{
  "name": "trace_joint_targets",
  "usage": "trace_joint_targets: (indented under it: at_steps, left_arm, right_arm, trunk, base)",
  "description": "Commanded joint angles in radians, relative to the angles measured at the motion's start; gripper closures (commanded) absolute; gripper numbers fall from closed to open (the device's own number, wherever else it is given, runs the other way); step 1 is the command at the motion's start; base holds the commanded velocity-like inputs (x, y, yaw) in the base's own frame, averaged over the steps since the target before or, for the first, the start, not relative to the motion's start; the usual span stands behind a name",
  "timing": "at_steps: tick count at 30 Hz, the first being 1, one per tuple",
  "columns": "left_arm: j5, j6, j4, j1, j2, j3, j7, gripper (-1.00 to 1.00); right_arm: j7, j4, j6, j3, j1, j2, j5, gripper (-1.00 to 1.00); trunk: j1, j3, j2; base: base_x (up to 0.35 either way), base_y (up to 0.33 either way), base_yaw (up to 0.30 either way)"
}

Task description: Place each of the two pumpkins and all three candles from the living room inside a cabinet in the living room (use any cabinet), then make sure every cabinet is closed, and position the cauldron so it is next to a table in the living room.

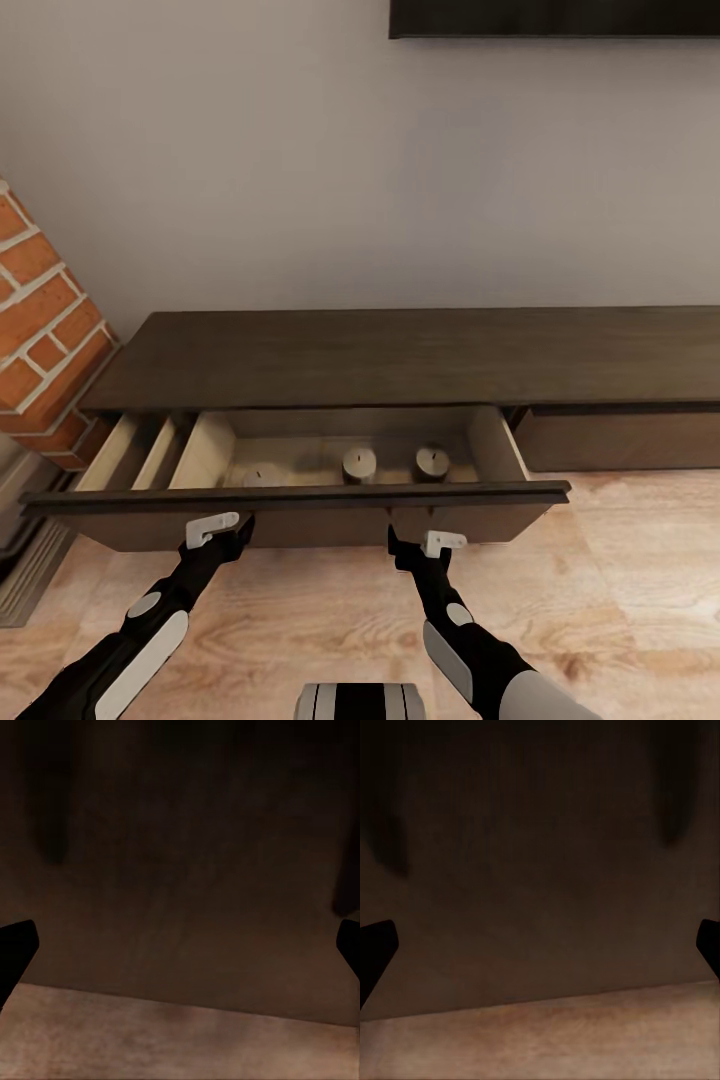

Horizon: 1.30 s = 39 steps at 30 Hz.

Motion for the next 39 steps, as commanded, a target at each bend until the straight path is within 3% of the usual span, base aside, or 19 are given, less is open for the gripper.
trace_joint_targets:
  at_steps: [1, 29, 32, 39]
  left_arm:
    - [0.008, -0.005, -0.001, -0.001, 0.001, -0.005, 0.008, -1.00]
    - [0.008, -0.005, -0.001, -0.001, 0.002, -0.004, 0.008, -1.00]
    - [0.008, -0.005, -0.002, -0.002, 0.002, -0.004, 0.008, -1.00]
    - [0.008, -0.007, -0.003, -0.001, 0.002, -0.005, 0.008, -1.00]
  right_arm:
    - [-0.008, 0.000, -0.004, 0.008, -0.001, -0.001, -0.005, -1.00]
    - [-0.010, 0.000, 0.001, 0.008, -0.001, -0.001, -0.006, -1.00]
    - [-0.009, 0.000, 0.001, -0.008, -0.001, -0.001, -0.006, -1.00]
    - [-0.008, 0.000, 0.001, -0.017, -0.001, -0.001, -0.005, -1.00]
  trunk:
    - [0.000, -0.001, 0.000]
    - [0.000, -0.001, 0.000]
    - [0.000, -0.001, 0.000]
    - [0.000, -0.001, 0.000]
  base:
    - [0.227, 0.000, 0.000]
    - [0.273, 0.000, 0.000]
    - [0.303, 0.000, 0.000]
    - [-0.005, 0.000, 0.000]
